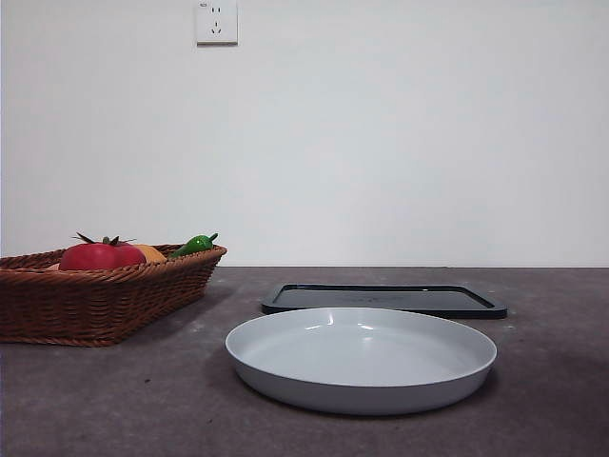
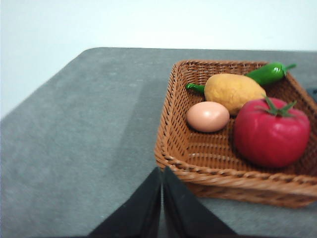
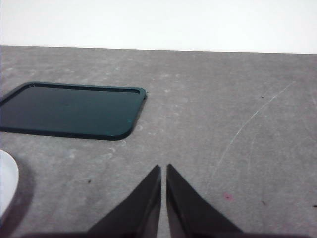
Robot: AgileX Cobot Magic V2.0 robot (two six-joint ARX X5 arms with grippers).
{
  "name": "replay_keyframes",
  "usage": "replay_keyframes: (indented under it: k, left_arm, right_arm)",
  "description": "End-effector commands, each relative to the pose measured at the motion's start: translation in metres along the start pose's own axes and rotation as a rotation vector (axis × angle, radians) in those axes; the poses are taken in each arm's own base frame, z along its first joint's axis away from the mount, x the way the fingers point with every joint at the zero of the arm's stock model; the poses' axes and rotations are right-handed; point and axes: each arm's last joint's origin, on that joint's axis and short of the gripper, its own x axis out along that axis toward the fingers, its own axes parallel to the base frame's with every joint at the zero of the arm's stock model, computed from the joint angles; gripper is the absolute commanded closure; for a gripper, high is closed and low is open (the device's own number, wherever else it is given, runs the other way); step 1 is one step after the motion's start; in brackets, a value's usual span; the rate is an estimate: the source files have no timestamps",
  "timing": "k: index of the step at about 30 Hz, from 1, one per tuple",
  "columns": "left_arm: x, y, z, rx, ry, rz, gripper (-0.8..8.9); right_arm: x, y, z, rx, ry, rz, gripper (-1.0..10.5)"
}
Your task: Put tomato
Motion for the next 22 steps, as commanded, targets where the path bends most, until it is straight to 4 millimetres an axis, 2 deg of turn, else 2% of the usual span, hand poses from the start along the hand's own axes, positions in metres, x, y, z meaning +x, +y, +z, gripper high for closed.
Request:
replay_keyframes:
  k: [1,7,13,22]
  left_arm:
    - [0.002,0.0,-0.007,-0.173,0.021,0.008,8.06]
    - [0.002,0.0,-0.006,-0.339,0.02,0.009,8.06]
    - [-0.002,-0.002,0.004,-0.385,0.006,-0.06,8.04]
    - [-0.017,-0.003,0.036,-0.415,0.019,-0.104,8.04]
  right_arm:
    - [0.0,0.001,-0.001,0.096,0.0,0.026,9.4]
    - [0.0,0.001,0.0,0.199,0.001,0.033,9.4]
    - [-0.003,0.002,0.008,0.306,-0.015,0.057,9.4]
    - [-0.023,0.007,0.051,0.3,-0.061,0.076,9.4]
